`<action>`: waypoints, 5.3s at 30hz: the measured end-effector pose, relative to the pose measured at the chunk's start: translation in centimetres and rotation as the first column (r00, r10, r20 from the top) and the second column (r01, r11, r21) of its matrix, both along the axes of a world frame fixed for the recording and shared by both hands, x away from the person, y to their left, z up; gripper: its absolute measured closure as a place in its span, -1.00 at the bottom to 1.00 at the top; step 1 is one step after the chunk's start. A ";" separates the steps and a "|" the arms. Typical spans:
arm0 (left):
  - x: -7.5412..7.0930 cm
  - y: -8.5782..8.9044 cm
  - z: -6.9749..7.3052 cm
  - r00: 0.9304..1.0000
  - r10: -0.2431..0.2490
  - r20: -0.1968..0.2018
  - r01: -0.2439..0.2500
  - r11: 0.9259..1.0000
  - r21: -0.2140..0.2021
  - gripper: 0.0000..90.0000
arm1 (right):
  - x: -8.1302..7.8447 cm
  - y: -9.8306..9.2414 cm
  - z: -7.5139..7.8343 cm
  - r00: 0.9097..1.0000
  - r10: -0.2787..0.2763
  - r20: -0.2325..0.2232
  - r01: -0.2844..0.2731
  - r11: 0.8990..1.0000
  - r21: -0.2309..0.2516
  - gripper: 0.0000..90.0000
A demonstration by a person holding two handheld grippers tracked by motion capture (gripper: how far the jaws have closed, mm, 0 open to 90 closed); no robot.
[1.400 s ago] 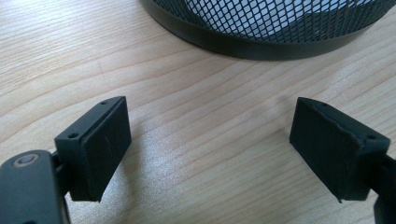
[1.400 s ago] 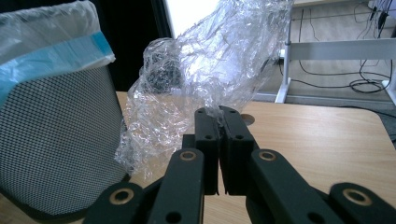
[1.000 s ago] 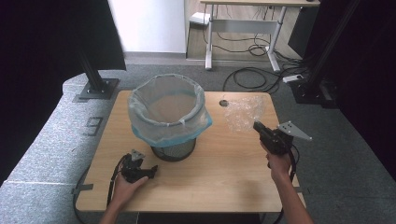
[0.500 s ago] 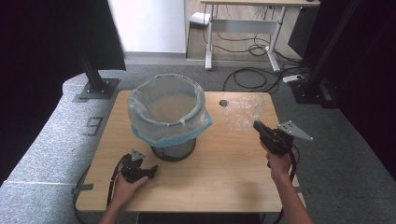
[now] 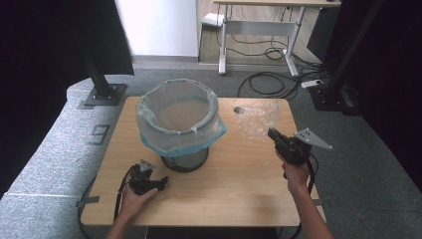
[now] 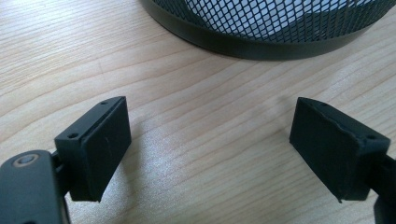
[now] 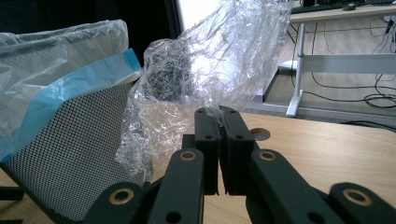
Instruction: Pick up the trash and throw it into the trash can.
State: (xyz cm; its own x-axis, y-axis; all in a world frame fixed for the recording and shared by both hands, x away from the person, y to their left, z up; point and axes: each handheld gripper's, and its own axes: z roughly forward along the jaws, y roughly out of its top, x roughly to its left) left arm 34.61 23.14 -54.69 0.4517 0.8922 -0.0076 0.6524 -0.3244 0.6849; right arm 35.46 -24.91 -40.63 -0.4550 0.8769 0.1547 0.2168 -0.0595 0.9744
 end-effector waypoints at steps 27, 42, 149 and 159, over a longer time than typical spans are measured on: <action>0.0 -0.1 0.0 1.000 0.000 0.000 0.000 1.000 0.000 -0.72 | -0.2 0.8 0.4 1.000 0.013 0.013 -0.012 1.000 -0.017 0.91; 0.0 -0.1 0.0 1.000 -0.001 0.001 0.001 1.000 0.001 -0.72 | -0.2 1.0 0.4 1.000 0.010 0.018 -0.009 1.000 -0.024 0.91; 0.0 -0.2 0.0 1.000 -0.002 0.001 0.002 1.000 0.001 -0.70 | 5.2 15.9 8.7 0.978 0.209 0.027 -0.204 0.972 -0.117 -0.28; -0.1 -0.2 0.0 1.000 0.000 0.002 0.000 1.000 -0.001 -0.69 | 3.4 11.3 8.0 0.988 0.151 0.042 -0.145 0.983 -0.108 -0.28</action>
